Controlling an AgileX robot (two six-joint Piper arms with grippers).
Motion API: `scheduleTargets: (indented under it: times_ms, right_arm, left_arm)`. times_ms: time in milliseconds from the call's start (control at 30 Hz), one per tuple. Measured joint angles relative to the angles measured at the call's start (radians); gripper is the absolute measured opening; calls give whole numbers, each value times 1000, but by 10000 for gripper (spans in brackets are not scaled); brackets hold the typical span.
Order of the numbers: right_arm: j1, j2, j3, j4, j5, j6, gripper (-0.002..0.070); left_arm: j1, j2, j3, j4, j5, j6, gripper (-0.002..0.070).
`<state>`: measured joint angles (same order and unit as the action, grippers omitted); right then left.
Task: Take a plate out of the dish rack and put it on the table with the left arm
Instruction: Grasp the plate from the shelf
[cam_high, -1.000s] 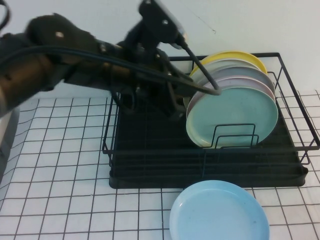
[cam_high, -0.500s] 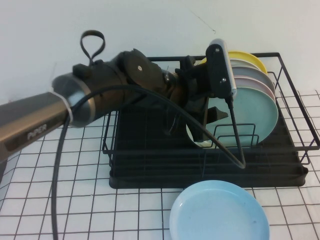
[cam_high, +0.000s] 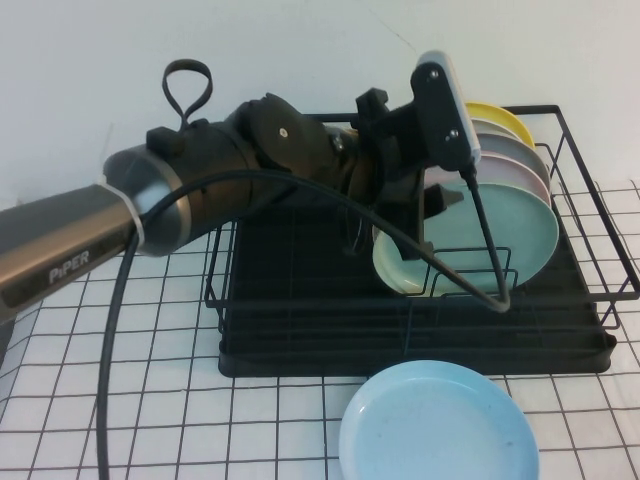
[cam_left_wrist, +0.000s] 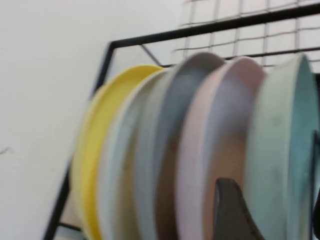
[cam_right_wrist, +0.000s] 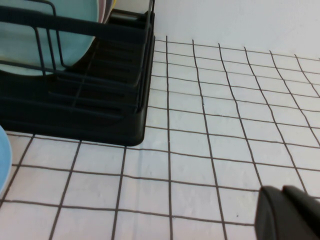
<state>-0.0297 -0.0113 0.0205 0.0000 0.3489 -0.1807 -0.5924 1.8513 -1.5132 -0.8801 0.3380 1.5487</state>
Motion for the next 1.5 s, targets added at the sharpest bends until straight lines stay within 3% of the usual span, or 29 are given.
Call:
scheduleTargets:
  times_ms: [733,867,1033,1500]
  right_arm:
    - [0,0,0,0,0,0,-3]
    - [0,0,0,0,0,0,-3]
    - [0,0,0,0,0,0,-3]
    - [0,0,0,0,0,0,-3]
  left_arm:
    - [0,61,-2,-8,-58,-12,318]
    - [0,80,-3,-11,-72,-12,253]
    - [0,96,-3,-20,-110,-17,83]
    - [-7,-26,-1,-34,-132,-23,85]
